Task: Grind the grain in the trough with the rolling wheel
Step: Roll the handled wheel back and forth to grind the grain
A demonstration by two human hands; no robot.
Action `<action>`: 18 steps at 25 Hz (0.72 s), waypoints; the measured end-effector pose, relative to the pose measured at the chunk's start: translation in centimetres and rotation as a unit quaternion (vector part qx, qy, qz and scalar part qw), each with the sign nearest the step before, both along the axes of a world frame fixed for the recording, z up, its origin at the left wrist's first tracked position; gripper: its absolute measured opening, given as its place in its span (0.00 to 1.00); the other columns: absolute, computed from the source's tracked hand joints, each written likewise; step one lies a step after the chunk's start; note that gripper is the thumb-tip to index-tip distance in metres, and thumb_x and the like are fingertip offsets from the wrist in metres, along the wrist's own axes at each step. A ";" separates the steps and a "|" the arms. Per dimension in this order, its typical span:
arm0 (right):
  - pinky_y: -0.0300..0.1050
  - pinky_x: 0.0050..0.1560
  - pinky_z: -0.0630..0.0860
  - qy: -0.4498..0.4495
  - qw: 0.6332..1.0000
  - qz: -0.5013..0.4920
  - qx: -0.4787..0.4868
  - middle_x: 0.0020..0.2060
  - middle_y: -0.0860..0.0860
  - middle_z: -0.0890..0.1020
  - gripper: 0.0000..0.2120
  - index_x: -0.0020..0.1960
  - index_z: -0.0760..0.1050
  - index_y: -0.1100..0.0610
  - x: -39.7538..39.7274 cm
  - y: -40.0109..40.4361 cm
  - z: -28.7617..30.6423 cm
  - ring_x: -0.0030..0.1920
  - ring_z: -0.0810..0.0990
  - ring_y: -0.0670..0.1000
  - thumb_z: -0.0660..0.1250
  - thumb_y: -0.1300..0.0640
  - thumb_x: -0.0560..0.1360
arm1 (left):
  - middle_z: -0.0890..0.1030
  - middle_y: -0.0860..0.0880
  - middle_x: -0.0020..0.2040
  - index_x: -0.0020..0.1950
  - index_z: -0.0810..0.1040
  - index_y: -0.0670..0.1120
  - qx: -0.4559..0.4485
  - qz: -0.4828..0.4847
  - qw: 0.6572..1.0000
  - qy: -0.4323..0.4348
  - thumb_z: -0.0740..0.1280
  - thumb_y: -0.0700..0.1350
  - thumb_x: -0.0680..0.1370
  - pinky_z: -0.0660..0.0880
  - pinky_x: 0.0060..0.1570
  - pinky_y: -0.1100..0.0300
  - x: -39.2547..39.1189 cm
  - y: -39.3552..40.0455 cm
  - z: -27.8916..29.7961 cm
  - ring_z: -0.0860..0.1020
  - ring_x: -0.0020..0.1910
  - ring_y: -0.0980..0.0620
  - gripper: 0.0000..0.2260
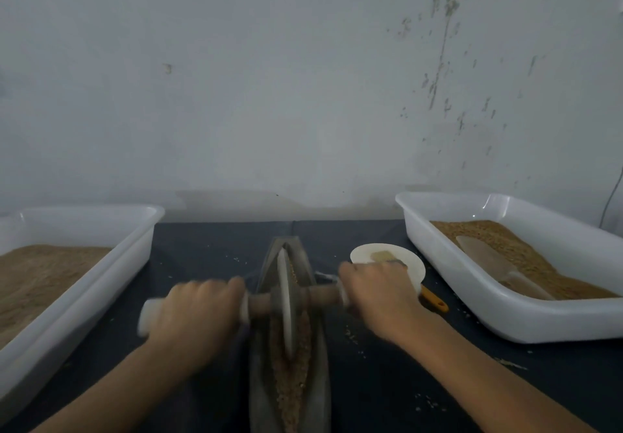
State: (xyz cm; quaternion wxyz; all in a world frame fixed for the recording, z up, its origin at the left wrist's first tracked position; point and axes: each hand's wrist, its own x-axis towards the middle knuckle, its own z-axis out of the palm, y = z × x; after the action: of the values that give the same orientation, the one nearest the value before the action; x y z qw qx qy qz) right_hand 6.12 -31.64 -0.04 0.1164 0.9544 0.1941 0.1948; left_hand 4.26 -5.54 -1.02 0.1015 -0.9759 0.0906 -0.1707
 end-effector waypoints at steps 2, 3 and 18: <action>0.46 0.37 0.66 -0.020 0.999 -0.037 0.015 0.46 0.51 0.81 0.11 0.53 0.69 0.54 3.2 1.1 0.4 0.43 0.80 0.54 0.68 0.57 0.74 | 0.73 0.55 0.38 0.43 0.63 0.56 -0.013 0.011 0.999 -0.026 0.63 0.53 0.76 0.65 0.37 0.58 3.9 -0.7 0.6 0.72 0.35 0.54 0.09; 0.46 0.37 0.66 -0.029 0.998 -0.048 0.019 0.47 0.52 0.81 0.10 0.53 0.69 0.55 4.1 1.5 0.6 0.44 0.80 0.54 0.67 0.57 0.74 | 0.73 0.55 0.38 0.43 0.63 0.54 -0.022 0.014 0.999 -0.035 0.63 0.53 0.76 0.65 0.37 0.58 5.2 -1.1 0.9 0.71 0.35 0.54 0.09; 0.46 0.35 0.66 -0.023 0.999 -0.023 0.017 0.44 0.51 0.80 0.11 0.52 0.69 0.53 1.3 0.4 -0.6 0.41 0.79 0.52 0.69 0.56 0.72 | 0.77 0.55 0.42 0.43 0.63 0.56 -0.002 0.008 1.000 -0.014 0.63 0.54 0.74 0.65 0.38 0.58 1.6 -0.6 0.3 0.76 0.39 0.54 0.08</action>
State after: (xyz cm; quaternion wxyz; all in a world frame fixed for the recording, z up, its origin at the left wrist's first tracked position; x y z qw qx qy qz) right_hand 7.46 -31.25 -0.65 0.1092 0.9557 0.1660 0.2172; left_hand 5.89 -6.12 -0.67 0.1017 -0.9744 0.0810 -0.1833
